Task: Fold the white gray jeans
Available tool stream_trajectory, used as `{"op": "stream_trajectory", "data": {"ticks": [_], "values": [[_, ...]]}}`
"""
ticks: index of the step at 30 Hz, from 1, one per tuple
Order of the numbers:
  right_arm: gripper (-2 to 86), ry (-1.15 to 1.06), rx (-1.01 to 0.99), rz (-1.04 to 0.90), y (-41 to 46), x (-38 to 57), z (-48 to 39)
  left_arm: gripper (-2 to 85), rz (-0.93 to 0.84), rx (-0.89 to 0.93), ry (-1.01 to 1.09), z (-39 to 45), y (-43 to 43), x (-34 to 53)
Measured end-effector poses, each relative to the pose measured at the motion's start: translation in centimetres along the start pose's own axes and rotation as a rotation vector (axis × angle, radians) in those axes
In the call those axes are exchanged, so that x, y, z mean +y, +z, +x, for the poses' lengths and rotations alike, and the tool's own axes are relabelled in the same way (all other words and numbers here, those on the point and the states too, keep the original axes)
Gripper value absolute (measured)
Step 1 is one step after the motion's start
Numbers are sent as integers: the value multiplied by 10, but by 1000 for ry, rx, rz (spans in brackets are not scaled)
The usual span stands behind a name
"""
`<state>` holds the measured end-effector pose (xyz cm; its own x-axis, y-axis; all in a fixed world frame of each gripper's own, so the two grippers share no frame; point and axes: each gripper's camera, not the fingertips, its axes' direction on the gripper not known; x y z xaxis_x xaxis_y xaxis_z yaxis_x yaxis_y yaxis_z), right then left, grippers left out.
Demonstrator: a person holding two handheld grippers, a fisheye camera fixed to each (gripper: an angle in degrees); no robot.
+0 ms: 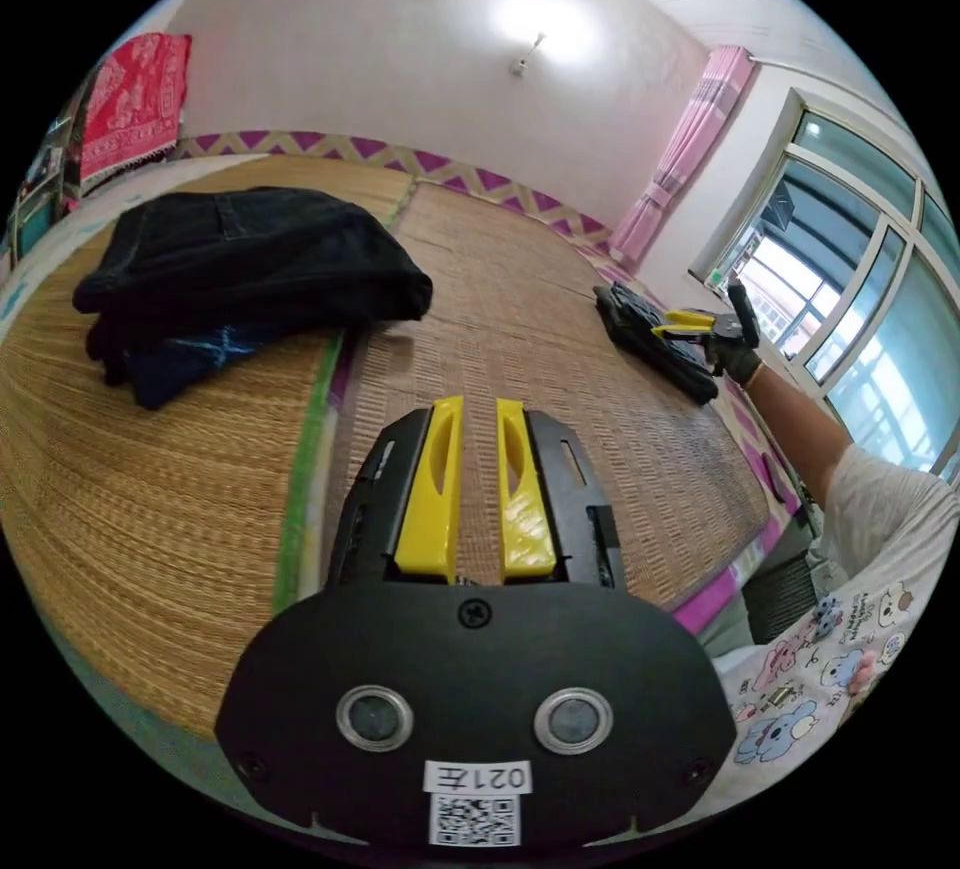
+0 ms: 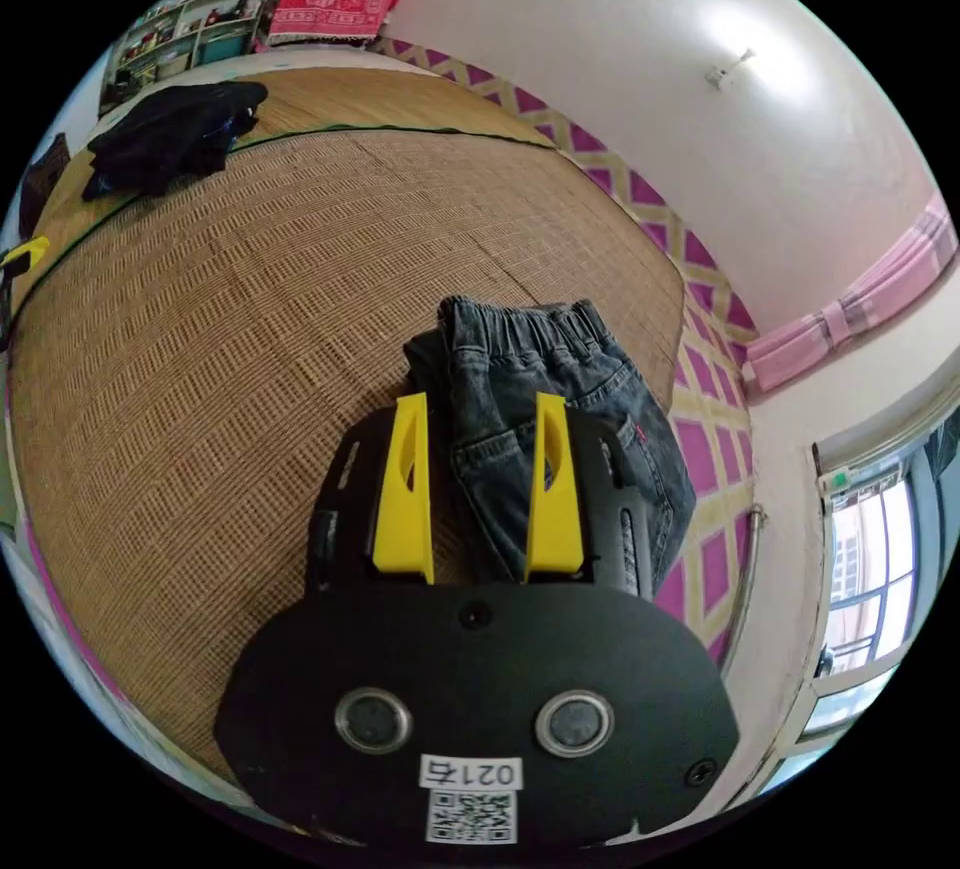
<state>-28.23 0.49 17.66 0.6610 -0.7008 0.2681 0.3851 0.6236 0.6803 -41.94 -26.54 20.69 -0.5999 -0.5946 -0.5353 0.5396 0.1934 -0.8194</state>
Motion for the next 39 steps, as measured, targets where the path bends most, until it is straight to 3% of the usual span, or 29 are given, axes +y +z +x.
{"op": "stream_trajectory", "data": {"ticks": [4,8,14,18,22,29,33,39], "values": [[147,-90,24,7,19,-15,-28,41,-51,15,27,24,21,5],[62,-32,201,32,28,-19,-42,25,-61,15,34,37,28,12],[36,268,-62,143,-22,1,20,-7,-66,38,37,49,31,24],[25,313,-124,173,-84,20,21,-9,-55,79,80,62,38,32],[21,193,-224,159,-135,34,-55,-10,-88,183,91,77,59,42],[25,-41,-409,88,-140,14,-230,-9,-123,293,34,88,70,69],[36,-68,-536,110,-156,27,-252,-9,-118,268,15,87,62,89],[104,-108,-502,213,-203,57,-239,4,-98,260,-28,82,61,107]]}}
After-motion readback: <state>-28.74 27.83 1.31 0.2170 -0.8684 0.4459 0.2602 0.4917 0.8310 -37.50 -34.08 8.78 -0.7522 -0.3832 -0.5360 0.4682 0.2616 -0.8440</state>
